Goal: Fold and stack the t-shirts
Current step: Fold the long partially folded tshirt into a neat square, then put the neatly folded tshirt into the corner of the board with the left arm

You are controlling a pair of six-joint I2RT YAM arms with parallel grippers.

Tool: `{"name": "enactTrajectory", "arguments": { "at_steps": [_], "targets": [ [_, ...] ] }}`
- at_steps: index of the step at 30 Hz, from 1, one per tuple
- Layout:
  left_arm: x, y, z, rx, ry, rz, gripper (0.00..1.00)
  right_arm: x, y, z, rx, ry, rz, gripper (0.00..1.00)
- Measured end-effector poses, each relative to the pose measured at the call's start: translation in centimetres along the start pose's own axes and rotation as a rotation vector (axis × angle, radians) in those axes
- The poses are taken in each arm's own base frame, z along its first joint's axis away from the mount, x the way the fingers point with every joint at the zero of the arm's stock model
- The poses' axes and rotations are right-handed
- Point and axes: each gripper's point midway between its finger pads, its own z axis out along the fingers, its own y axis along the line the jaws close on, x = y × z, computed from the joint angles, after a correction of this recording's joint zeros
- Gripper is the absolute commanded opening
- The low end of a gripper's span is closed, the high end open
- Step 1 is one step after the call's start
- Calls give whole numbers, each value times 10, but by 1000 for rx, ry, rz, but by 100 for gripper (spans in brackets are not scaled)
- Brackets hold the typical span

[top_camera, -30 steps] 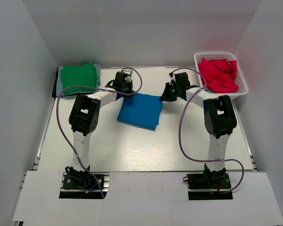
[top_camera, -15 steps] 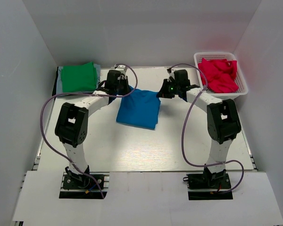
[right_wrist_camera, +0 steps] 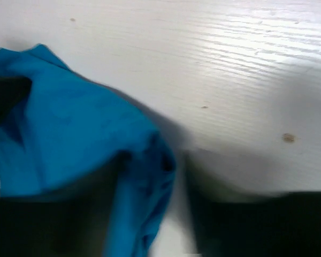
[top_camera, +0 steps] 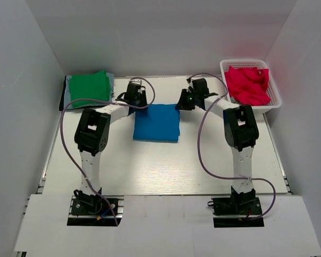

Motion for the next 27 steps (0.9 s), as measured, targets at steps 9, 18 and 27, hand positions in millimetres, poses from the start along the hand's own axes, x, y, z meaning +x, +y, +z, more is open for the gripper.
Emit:
{"name": "enactTrajectory", "arguments": {
  "at_steps": [9,18,27],
  "targets": [
    [-2,20,-1,-93,16,-18,100,-19,3,-18,32,-42,-10,90],
    [50,9,-49,6,102,-17,100,7,39,-113,-26,-135,-26,90],
    [50,5,-25,-20,113,-1,75,78,29,-146,-28,-57,18,90]
  ]
}}
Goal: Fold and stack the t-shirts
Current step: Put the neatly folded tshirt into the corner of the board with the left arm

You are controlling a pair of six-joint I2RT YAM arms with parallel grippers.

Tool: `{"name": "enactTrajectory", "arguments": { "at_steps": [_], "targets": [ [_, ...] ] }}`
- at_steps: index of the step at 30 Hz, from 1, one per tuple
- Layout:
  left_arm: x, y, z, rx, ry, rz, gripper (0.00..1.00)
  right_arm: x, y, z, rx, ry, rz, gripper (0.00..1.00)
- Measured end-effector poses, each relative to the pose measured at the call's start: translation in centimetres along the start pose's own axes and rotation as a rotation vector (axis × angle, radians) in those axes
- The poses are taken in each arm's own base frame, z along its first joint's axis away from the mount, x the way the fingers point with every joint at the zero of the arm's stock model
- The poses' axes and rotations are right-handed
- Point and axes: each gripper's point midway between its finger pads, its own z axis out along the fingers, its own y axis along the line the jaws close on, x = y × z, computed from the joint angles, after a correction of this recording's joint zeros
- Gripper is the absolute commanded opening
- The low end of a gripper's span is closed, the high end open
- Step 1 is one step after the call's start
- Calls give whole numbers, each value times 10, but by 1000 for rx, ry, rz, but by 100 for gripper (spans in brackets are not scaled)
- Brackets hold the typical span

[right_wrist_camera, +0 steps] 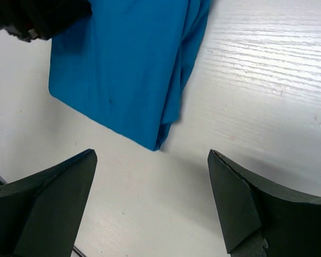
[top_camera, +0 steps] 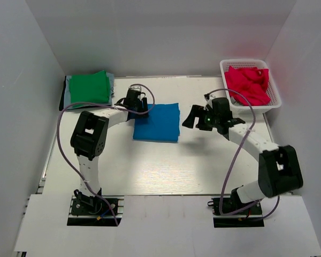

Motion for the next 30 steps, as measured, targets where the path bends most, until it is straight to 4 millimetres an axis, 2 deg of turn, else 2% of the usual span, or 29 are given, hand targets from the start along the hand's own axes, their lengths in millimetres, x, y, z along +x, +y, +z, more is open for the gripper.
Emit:
{"name": "enactTrajectory", "arguments": {
  "at_steps": [1,3,7,11,12,13,19,24,27,30],
  "targets": [
    [-3,0,4,-8,-6,1,67,2,1,-7,3,-11,-3,90],
    [-4,0,7,-20,-11,8,59,1,3,-20,8,-49,-16,90],
    [0,-6,7,-27,-18,17,43,-17,10,-48,25,-172,-52,90],
    [4,-18,7,-18,-22,17,24,-26,3,-69,89,-269,-60,90],
    [5,-19,6,-19,-23,21,10,-26,1,-74,102,-285,-60,90],
    [4,-21,6,-23,-23,23,2,-24,-2,-77,114,-297,-59,90],
    [0,-18,4,-82,-12,60,0,-18,-19,-93,199,-360,-52,90],
    [-4,1,-10,-171,-3,140,0,-20,-30,-105,262,-413,-45,90],
    [-24,14,-28,-213,-32,203,0,-20,-39,-107,309,-432,-38,90],
    [-69,18,-47,-249,-112,252,0,-19,-50,-108,358,-438,-29,90]
  ]
}}
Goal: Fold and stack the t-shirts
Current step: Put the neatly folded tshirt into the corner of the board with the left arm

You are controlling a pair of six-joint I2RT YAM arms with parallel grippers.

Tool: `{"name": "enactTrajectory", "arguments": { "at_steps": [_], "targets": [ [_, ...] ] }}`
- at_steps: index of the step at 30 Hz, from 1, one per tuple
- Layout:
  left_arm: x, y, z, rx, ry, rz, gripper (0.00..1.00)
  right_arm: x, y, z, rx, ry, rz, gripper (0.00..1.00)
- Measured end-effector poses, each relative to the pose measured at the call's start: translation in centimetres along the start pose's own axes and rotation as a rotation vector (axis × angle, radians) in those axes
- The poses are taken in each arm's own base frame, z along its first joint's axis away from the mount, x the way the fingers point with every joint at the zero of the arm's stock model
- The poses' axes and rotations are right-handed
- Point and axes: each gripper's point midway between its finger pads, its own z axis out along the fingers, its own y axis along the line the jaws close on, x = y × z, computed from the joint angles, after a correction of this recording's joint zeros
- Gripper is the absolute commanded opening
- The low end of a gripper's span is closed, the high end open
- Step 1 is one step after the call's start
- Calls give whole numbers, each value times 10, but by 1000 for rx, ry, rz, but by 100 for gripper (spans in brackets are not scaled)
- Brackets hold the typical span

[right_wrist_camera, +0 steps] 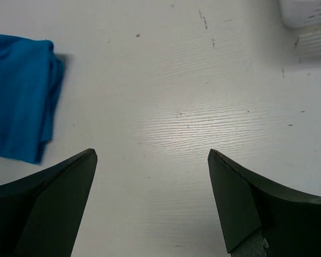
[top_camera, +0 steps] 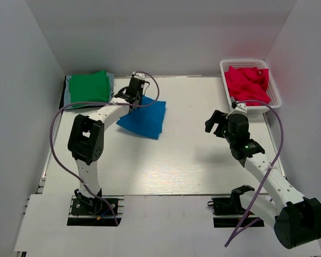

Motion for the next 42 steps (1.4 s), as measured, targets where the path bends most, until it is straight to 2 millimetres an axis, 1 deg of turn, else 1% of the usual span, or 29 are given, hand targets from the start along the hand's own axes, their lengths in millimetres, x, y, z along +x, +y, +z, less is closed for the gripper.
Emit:
{"name": "enactTrajectory", "arguments": {
  "at_steps": [3,6,8,12,15,17,18,20,24,27,35,42],
  "targets": [
    [-42,21,-12,-48,-97,24,0,2,-9,3,41,-2,0,90],
    [-69,43,-22,-90,-156,46,0,5,-16,6,76,2,-2,90],
    [-83,59,-25,-119,-179,61,0,7,-19,8,93,8,-4,90],
    [-99,89,-27,-177,-200,92,0,15,-24,15,119,33,-12,90],
    [-116,115,-29,-226,-223,104,0,22,-28,20,136,57,-18,90],
    [-129,134,-28,-259,-245,104,0,26,-30,23,147,70,-22,90],
    [-133,138,-28,-267,-251,103,0,28,-31,25,154,77,-24,90],
    [-141,155,-25,-290,-261,100,0,33,-34,28,165,92,-27,90],
    [-151,181,-19,-322,-269,96,0,42,-37,35,181,130,-34,90],
    [-160,196,-16,-332,-280,87,0,43,-34,41,176,145,-34,90],
    [-169,214,-17,-314,-301,78,0,33,-25,63,172,150,-34,90],
    [-168,225,-16,-304,-297,75,0,32,-17,70,137,154,-29,90]
  ]
}}
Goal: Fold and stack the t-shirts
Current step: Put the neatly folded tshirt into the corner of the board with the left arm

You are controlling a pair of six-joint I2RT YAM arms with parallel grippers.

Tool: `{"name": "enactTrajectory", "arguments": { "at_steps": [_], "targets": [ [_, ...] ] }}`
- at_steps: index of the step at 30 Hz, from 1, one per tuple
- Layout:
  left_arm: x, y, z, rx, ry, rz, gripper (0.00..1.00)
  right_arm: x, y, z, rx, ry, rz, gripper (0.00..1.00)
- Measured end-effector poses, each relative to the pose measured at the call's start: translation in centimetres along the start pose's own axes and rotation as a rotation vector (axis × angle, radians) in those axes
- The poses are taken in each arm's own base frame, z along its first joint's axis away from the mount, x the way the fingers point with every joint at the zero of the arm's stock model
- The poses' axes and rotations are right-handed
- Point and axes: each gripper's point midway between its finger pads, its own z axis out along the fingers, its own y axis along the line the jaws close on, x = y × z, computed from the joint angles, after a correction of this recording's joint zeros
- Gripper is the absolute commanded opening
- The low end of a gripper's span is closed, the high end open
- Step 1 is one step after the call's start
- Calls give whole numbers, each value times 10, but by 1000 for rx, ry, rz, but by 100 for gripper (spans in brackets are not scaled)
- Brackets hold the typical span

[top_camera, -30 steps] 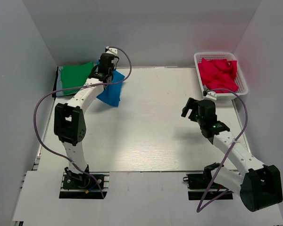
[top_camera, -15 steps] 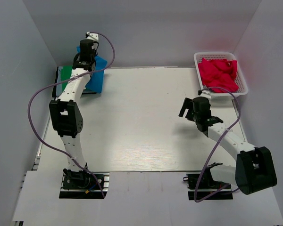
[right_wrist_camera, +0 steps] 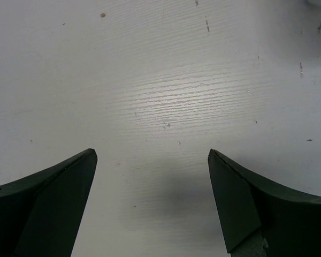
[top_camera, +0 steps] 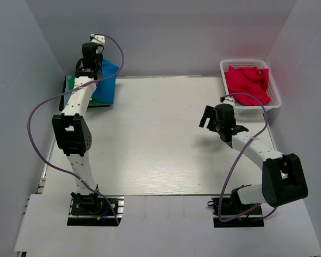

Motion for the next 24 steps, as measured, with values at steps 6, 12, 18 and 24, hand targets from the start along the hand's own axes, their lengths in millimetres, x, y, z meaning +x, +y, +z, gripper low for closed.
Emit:
{"name": "enactTrajectory", "arguments": {
  "at_steps": [6,12,18,24],
  "targets": [
    [0,8,2,7,-5,-6,0,0,10,7,-36,19,2,90],
    [-7,17,3,-1,-23,-18,0,1,19,14,-74,39,3,90],
    [-5,29,7,-16,-32,-29,0,2,26,22,-96,61,1,90],
    [0,47,18,-65,-44,-22,0,-1,30,28,-101,68,0,90]
  ]
}}
